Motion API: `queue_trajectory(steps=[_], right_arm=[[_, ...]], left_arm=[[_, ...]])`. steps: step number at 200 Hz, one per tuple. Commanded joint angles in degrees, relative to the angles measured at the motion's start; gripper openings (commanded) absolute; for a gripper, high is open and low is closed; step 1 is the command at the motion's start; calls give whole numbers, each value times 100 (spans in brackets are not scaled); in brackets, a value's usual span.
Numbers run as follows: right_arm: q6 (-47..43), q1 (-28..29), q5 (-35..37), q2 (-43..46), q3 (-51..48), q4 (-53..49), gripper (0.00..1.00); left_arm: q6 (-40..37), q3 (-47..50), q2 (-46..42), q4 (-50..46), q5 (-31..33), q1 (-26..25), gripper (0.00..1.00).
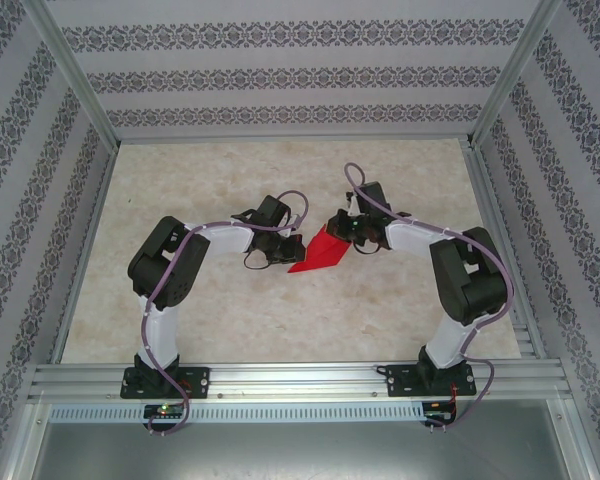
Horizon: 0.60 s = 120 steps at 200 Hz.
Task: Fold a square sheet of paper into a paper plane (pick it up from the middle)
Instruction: Fourth fold the wing at the center of the table.
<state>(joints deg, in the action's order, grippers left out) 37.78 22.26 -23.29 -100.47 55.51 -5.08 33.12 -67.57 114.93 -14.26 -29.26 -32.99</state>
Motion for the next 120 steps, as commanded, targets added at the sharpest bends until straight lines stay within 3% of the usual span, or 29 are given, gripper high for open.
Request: queue_trajectory(steps=[1, 64, 120], right_arm=[[56, 247, -109, -173, 124, 72, 0], [164, 468, -70, -875, 494, -76, 0], [-234, -422, 217, -831, 111, -443, 0]], left_arm=[[-201, 262, 547, -1017, 869, 91, 0], [-172, 269, 556, -1038, 932, 89, 0], [-139, 347, 537, -1048, 966, 88, 0]])
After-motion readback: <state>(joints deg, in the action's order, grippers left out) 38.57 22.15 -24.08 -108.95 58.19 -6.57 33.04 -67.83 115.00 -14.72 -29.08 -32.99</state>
